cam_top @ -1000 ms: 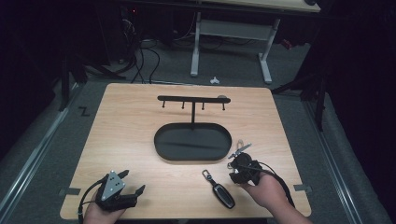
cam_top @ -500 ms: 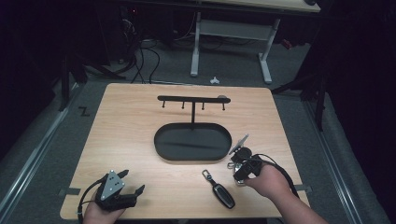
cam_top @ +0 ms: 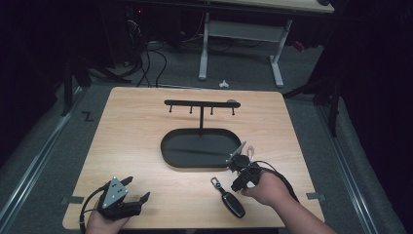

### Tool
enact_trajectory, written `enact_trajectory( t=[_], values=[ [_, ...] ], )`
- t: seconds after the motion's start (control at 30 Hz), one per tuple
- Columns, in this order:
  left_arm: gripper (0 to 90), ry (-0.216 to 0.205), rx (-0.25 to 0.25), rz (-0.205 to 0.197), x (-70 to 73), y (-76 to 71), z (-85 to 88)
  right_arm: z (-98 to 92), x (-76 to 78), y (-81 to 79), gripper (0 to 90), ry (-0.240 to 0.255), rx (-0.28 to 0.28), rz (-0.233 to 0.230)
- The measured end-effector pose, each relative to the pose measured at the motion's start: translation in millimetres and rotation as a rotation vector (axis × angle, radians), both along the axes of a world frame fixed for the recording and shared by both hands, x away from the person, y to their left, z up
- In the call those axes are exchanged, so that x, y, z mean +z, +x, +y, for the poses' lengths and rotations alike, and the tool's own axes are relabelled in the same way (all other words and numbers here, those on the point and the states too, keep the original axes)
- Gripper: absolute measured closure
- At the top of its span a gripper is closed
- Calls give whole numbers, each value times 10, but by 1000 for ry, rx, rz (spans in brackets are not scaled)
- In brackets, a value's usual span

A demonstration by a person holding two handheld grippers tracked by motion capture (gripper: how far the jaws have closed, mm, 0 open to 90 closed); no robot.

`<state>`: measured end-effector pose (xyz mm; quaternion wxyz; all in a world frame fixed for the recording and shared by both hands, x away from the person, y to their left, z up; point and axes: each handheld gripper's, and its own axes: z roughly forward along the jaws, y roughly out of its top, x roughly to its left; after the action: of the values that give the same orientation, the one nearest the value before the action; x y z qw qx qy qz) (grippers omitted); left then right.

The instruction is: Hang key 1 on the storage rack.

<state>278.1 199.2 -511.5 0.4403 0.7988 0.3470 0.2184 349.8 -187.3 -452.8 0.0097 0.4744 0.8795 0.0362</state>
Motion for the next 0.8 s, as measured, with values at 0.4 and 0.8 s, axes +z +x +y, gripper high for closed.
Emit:
enact_trajectory(
  t=[0.4, 0.8],
  values=[
    [203, 3, 0, -4, -1, 6, 2, 255, -109, 59, 411, 26, 84, -4],
    [202, -3, 0, -1, -9, 9, 8, 461, -286, 57, 502, 12, 121, 18]
  ],
)
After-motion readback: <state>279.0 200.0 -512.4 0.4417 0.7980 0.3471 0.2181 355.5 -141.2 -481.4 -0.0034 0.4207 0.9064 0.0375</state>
